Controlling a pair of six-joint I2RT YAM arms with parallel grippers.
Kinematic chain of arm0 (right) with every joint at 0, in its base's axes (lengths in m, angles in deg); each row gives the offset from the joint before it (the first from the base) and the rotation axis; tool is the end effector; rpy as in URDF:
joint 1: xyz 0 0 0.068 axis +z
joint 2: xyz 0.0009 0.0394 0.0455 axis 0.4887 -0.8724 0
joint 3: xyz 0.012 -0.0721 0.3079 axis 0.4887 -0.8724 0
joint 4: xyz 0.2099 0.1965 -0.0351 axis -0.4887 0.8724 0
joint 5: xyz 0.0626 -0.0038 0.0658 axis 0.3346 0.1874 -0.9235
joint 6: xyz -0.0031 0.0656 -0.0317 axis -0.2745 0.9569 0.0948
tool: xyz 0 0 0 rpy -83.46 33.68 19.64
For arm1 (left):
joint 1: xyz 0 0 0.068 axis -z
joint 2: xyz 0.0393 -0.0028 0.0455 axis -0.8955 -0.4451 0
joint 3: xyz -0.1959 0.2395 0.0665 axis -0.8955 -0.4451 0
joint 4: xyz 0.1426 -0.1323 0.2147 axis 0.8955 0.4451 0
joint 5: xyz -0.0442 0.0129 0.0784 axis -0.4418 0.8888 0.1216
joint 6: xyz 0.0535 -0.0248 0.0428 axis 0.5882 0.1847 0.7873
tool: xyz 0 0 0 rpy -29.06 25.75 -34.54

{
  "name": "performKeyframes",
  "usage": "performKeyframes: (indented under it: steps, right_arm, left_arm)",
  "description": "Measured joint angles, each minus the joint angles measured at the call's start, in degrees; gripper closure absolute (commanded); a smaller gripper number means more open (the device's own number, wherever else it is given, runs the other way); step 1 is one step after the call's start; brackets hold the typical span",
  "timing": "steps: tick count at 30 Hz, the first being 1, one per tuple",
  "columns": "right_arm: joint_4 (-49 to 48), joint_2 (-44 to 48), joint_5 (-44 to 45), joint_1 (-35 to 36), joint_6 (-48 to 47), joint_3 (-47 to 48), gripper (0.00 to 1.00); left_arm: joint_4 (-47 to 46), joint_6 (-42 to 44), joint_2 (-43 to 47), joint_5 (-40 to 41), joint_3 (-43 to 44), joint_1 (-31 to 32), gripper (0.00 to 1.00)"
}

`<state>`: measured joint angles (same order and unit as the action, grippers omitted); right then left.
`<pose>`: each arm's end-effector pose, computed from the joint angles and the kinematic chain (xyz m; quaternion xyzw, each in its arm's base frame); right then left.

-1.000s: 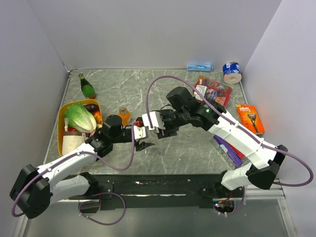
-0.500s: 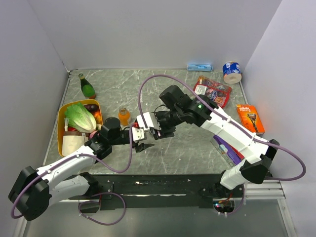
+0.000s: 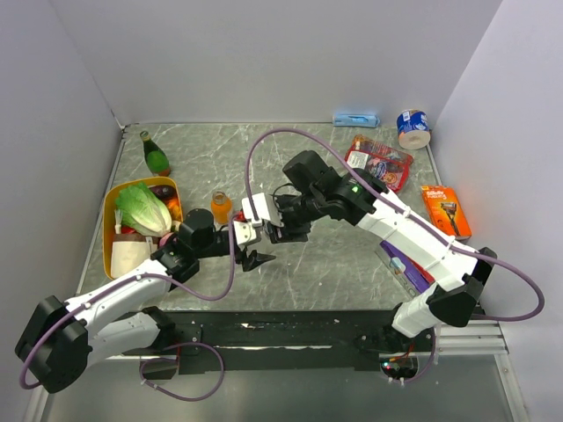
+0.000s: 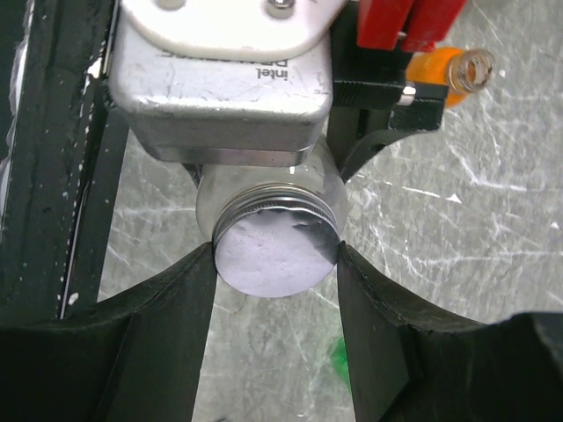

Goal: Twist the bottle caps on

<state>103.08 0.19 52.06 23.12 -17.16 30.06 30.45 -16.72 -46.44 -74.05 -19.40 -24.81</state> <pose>0.1857 0.2809 0.4320 -0.7672 0.5135 0.1954 0.3309 0.1725 -0.1846 0.2717 0.5187 0.5685 -0.3539 0.5315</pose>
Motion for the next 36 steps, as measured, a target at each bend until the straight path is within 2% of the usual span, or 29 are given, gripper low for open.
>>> performKeyframes:
  steps: [7, 13, 22, 30, 36]
  right_arm:
    - [0.2, -1.1, 0.7, 0.0, 3.0, 0.8, 0.46]
    - [6.4, -7.8, 1.4, -0.3, 4.8, 7.8, 0.5]
    - [5.1, -10.5, 5.1, -0.9, 18.4, 9.4, 0.48]
    - [4.5, -11.3, 3.7, -2.6, 24.3, 10.4, 0.44]
    - [4.8, -12.1, 3.9, -2.9, 26.0, 11.5, 0.35]
  left_arm:
    - [0.0, -1.2, -0.4, 0.2, 0.0, 0.0, 0.99]
    - [2.0, 0.2, -1.1, 1.0, 0.0, -0.5, 0.99]
    - [1.7, -4.0, -2.0, 6.1, 0.0, -0.3, 0.99]
    - [0.9, -6.2, -2.0, 7.4, 0.0, -0.2, 0.99]
    - [0.6, -6.5, -2.0, 8.2, -0.1, -0.2, 0.99]
